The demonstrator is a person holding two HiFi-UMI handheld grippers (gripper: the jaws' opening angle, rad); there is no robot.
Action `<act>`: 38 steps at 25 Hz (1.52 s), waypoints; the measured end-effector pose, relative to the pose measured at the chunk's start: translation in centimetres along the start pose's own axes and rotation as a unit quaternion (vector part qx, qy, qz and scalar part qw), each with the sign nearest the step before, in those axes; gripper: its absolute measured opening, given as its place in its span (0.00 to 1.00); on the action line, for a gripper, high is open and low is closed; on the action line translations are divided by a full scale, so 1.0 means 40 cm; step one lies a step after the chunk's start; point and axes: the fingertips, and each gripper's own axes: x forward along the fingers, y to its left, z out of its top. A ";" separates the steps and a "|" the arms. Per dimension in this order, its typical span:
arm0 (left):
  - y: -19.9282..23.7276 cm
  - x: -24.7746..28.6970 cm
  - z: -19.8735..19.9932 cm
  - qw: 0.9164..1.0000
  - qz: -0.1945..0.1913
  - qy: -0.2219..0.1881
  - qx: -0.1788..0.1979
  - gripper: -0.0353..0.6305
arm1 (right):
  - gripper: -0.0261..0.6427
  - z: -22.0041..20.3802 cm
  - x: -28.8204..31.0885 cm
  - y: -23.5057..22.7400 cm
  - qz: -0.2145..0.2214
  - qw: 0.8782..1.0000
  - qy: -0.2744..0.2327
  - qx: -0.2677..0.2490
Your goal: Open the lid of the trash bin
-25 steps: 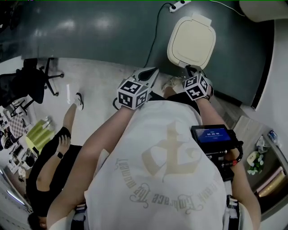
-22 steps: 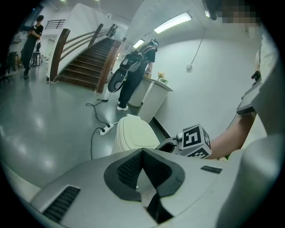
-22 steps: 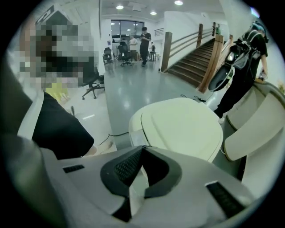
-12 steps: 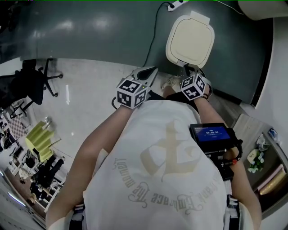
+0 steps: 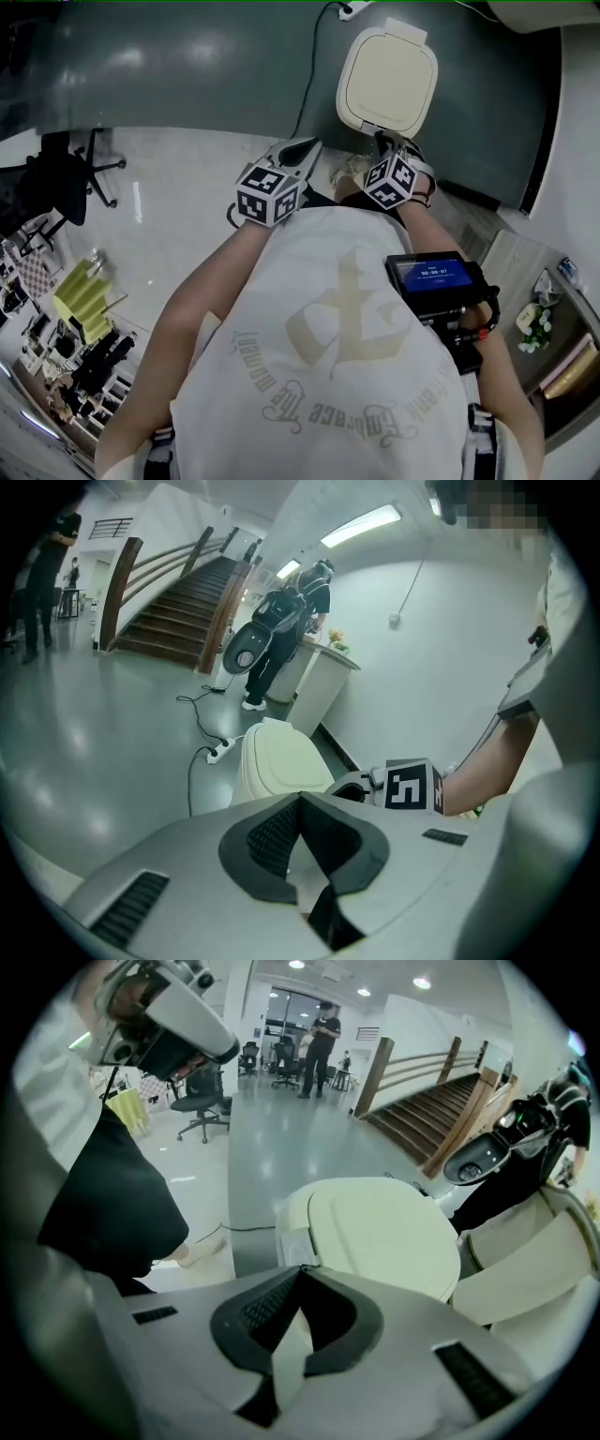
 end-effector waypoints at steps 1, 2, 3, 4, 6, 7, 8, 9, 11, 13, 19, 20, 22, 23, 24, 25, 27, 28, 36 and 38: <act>0.000 -0.001 -0.001 1.000 0.000 0.000 0.001 0.07 | 0.05 0.000 0.000 0.003 -0.003 1.000 0.003 -0.009; -0.001 -0.003 -0.003 1.000 -0.001 -0.001 0.001 0.07 | 0.05 0.001 0.001 0.006 -0.006 1.000 0.007 -0.018; -0.001 -0.004 -0.006 1.000 -0.001 -0.001 0.001 0.07 | 0.05 0.001 0.002 0.010 -0.009 1.000 0.010 -0.027; -0.001 -0.006 -0.008 1.000 -0.002 -0.001 0.001 0.07 | 0.05 0.002 0.003 0.014 -0.011 0.999 0.013 -0.034; -0.001 -0.010 -0.012 1.000 -0.003 -0.001 0.000 0.07 | 0.05 0.005 0.004 0.019 -0.014 0.999 0.018 -0.044; -0.001 -0.012 -0.013 1.000 -0.004 -0.001 0.000 0.07 | 0.05 0.006 0.004 0.020 -0.016 0.999 0.020 -0.048; -0.002 -0.014 -0.014 1.000 -0.004 -0.001 0.000 0.07 | 0.05 0.008 0.004 0.021 -0.019 0.998 0.021 -0.051; -0.003 -0.017 -0.016 1.000 -0.004 -0.001 0.000 0.07 | 0.05 0.008 0.003 0.020 -0.021 0.998 0.021 -0.053; -0.005 -0.021 -0.018 1.000 -0.004 -0.001 0.001 0.07 | 0.05 0.008 0.000 0.018 -0.023 0.998 0.020 -0.050; -0.003 -0.024 -0.019 1.000 -0.003 -0.001 0.001 0.07 | 0.05 0.007 -0.002 0.017 -0.022 0.999 0.018 -0.047; 0.015 -0.028 -0.015 1.000 -0.002 -0.001 0.000 0.07 | 0.05 0.007 0.001 0.016 -0.022 0.999 0.014 -0.036; 0.017 -0.029 -0.013 1.000 -0.002 -0.002 0.000 0.07 | 0.05 0.009 0.001 0.016 -0.021 0.999 0.013 -0.037; 0.019 -0.030 -0.008 1.000 -0.002 -0.004 0.001 0.07 | 0.05 0.011 0.001 0.016 -0.020 0.999 0.013 -0.037; 0.018 -0.030 -0.005 1.000 -0.003 -0.005 0.001 0.07 | 0.05 0.012 0.000 0.015 -0.019 0.999 0.012 -0.037; 0.017 -0.029 -0.003 1.000 -0.004 -0.005 0.002 0.07 | 0.05 0.012 0.000 0.015 -0.017 0.999 0.012 -0.036; 0.016 -0.029 -0.001 1.000 -0.006 -0.005 0.003 0.07 | 0.05 0.012 0.000 0.015 -0.014 0.999 0.012 -0.036; 0.013 -0.029 0.005 1.000 -0.008 -0.005 0.007 0.07 | 0.05 0.013 -0.001 0.015 -0.004 0.999 0.012 -0.034; 0.011 -0.030 0.009 1.000 -0.009 -0.005 0.010 0.07 | 0.05 0.014 -0.002 0.014 0.002 0.999 0.012 -0.033; 0.007 -0.046 0.060 0.999 -0.016 -0.013 0.036 0.07 | 0.05 0.022 -0.022 0.001 0.025 1.000 0.009 0.004; 0.005 -0.047 0.071 0.999 -0.018 -0.014 0.039 0.07 | 0.05 0.030 -0.032 -0.004 0.024 1.000 0.004 0.010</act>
